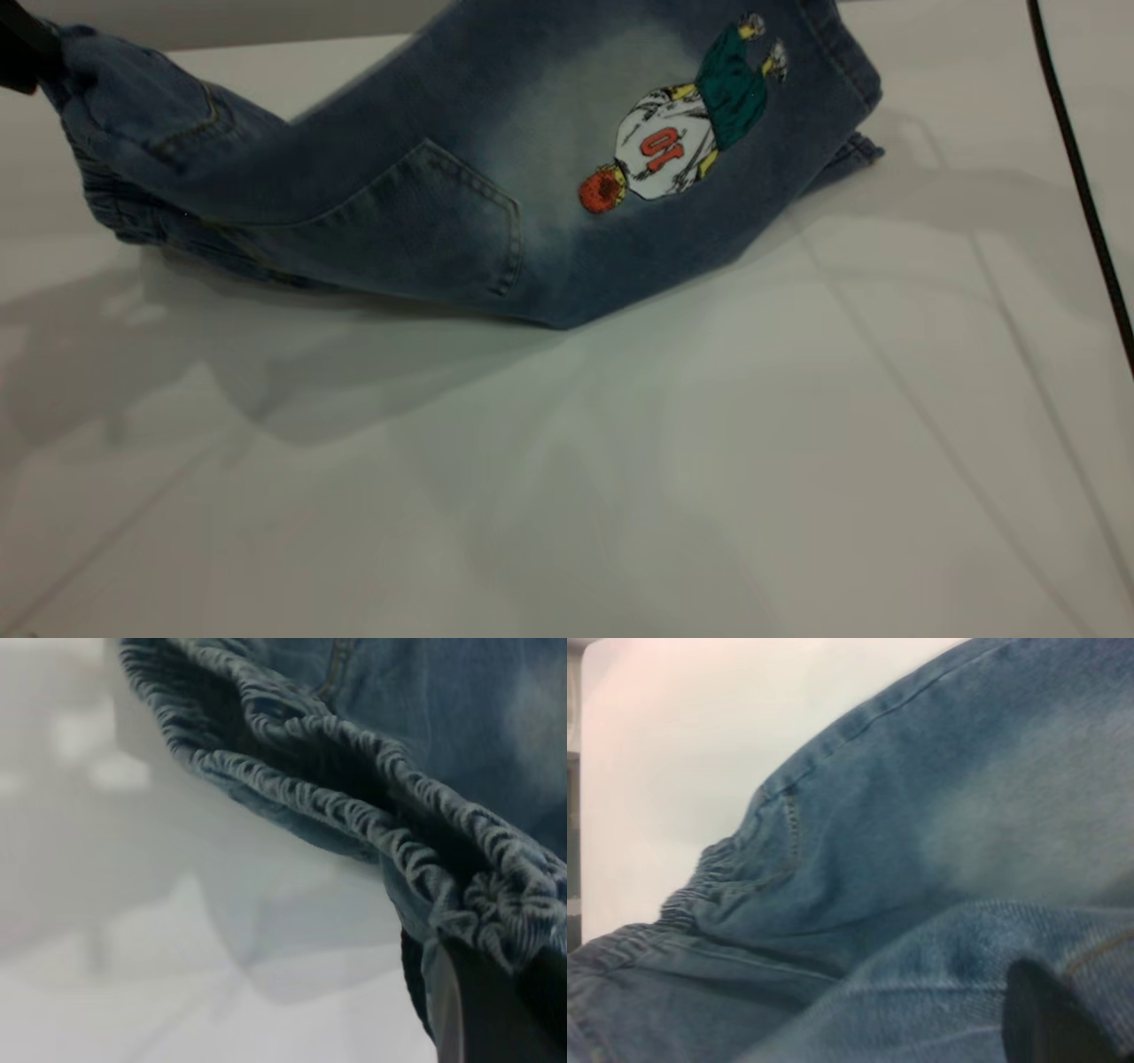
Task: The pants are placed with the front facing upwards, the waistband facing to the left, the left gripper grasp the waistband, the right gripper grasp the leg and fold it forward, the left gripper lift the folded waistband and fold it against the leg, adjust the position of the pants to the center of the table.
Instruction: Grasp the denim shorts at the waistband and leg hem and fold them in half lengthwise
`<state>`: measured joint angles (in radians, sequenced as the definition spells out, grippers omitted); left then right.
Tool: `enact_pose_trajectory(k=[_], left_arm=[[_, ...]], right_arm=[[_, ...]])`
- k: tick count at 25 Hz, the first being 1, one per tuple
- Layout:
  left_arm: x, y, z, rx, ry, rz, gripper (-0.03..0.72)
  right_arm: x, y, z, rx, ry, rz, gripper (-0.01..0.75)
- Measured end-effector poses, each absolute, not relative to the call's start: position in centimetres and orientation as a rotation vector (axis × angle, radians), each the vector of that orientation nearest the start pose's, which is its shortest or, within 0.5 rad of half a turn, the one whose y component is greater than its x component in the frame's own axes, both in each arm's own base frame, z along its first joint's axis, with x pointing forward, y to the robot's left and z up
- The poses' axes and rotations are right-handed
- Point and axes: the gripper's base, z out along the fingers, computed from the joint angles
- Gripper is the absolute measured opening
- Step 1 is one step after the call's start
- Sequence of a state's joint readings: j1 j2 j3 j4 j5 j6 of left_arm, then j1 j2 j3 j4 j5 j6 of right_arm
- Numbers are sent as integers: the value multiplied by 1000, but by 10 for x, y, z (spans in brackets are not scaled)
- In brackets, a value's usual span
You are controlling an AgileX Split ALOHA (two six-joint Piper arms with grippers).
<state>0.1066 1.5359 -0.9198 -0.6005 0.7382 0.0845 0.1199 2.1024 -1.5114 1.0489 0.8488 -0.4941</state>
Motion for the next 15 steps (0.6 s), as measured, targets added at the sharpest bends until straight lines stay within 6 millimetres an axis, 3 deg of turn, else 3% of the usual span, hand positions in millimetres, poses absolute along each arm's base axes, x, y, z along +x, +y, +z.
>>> enact_pose_trajectory(k=[6, 15], left_arm=[[296, 3, 221, -683, 2610, -537, 96], [304, 15, 206, -906, 2562, -414, 96]], right_arm=[[443, 110, 154, 110, 2615, 1055, 17], [453, 109, 132, 143, 2623, 1022, 17]])
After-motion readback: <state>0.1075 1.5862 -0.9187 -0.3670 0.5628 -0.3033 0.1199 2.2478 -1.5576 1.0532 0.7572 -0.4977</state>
